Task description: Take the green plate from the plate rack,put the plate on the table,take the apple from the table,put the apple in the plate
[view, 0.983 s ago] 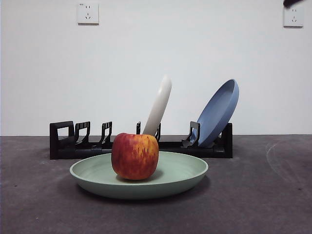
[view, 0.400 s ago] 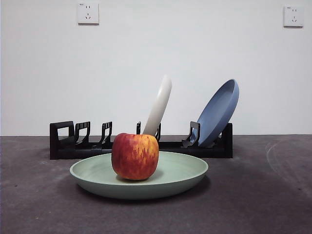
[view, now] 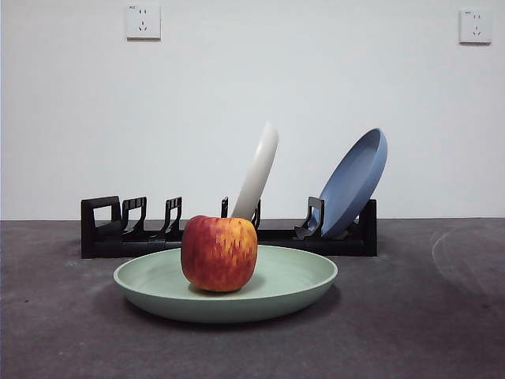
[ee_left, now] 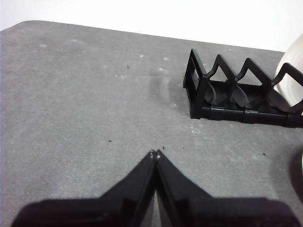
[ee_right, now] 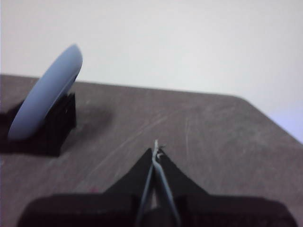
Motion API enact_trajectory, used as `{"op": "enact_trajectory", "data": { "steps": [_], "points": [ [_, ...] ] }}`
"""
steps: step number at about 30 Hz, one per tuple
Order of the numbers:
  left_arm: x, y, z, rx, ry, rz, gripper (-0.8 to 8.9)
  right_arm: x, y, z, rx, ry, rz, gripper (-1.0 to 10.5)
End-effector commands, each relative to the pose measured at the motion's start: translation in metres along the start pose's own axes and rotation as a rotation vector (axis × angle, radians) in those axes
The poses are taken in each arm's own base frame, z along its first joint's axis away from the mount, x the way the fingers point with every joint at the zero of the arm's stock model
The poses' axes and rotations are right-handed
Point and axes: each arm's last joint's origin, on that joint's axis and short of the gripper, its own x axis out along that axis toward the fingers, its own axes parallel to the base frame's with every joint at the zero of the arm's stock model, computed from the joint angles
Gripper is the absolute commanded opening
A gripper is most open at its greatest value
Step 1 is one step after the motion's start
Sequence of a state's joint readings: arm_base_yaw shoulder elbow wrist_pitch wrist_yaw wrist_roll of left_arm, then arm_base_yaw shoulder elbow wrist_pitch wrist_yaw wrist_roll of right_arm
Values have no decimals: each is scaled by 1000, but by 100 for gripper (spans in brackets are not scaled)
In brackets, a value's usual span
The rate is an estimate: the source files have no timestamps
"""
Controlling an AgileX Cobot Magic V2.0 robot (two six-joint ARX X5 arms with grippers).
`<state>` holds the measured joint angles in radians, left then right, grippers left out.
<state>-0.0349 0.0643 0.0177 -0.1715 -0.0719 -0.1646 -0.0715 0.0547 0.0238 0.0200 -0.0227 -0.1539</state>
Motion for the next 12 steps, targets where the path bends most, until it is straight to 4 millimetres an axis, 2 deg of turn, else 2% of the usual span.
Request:
{"op": "enact_trajectory", "data": {
  "steps": [1,5,12],
  "points": [
    [1,0,-1,11,-1,2,-2,-3,1,-8,2,49,6,-17],
    [1,0,-1,11,0,2,-2,-4,3,-20,11,172,38,-17],
    [1,0,-1,12,6,3,-2,-4,3,-19,29,168,32,-17]
  ]
}}
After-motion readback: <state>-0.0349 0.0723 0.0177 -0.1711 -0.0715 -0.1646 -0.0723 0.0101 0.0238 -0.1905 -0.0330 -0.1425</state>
